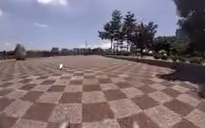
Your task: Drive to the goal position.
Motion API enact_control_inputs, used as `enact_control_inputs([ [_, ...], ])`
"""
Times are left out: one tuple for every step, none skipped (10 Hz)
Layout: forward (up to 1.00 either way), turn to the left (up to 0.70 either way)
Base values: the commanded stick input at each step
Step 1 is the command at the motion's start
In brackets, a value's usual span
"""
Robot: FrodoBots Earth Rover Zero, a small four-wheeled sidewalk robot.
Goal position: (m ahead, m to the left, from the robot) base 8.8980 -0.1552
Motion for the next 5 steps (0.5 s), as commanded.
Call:
enact_control_inputs([
  [0.70, 0.00],
  [0.70, 0.00],
  [0.70, 0.00],
  [0.70, 0.00],
  [0.70, 0.00],
])
